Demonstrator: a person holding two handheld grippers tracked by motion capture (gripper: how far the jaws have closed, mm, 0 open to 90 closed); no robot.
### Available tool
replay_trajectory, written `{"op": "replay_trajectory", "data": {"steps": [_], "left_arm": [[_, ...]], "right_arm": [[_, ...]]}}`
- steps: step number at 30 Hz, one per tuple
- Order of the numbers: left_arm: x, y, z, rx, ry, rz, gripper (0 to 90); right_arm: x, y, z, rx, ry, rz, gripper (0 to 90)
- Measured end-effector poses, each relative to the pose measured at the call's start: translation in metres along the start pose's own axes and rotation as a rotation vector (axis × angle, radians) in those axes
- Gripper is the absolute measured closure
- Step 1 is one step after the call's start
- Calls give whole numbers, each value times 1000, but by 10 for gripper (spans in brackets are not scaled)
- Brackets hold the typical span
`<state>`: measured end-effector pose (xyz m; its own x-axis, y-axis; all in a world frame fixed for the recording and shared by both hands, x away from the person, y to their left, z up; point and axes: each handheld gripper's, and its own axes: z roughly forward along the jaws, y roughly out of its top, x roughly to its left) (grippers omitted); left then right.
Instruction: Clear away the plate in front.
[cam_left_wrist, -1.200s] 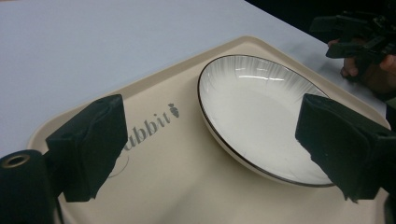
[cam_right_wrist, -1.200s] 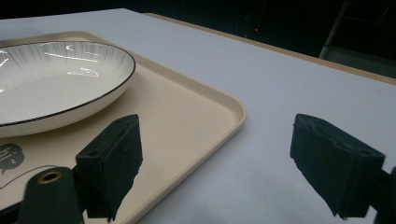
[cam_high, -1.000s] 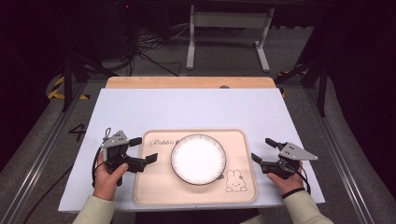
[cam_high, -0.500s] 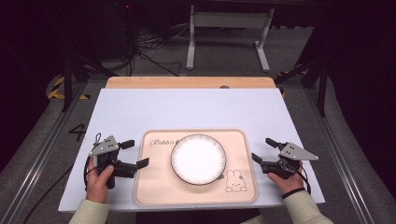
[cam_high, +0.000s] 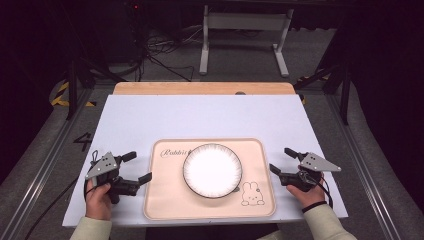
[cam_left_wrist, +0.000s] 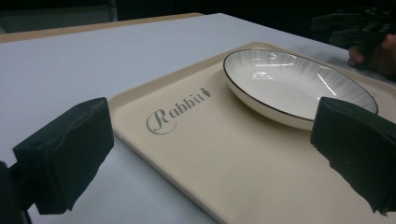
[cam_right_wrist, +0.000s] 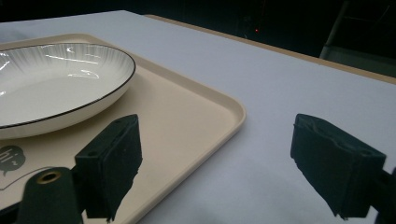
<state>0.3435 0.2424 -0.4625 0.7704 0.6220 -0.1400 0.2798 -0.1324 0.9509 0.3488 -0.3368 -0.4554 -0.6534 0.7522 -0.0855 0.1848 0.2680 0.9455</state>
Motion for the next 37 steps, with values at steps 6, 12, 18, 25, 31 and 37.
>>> {"op": "replay_trajectory", "data": {"steps": [6, 12, 18, 25, 31, 37], "left_arm": [[3, -6, -6, -2, 10, 26, 3], [4, -9, -9, -10, 14, 50, 3], [3, -9, -7, 2, 25, 53, 2], [4, -8, -5, 32, 31, 40, 4], [3, -8, -4, 30, 45, 40, 4], [6, -8, -5, 21, 50, 2, 4]], "right_arm": [[0, 0, 0, -6, 0, 2, 167], [0, 0, 0, -5, -1, 2, 165], [0, 0, -1, -5, 0, 4, 161], [0, 0, -1, -6, 3, 2, 159], [0, 0, -1, -6, 1, 2, 159], [-1, 0, -1, -7, 4, 4, 168]]}}
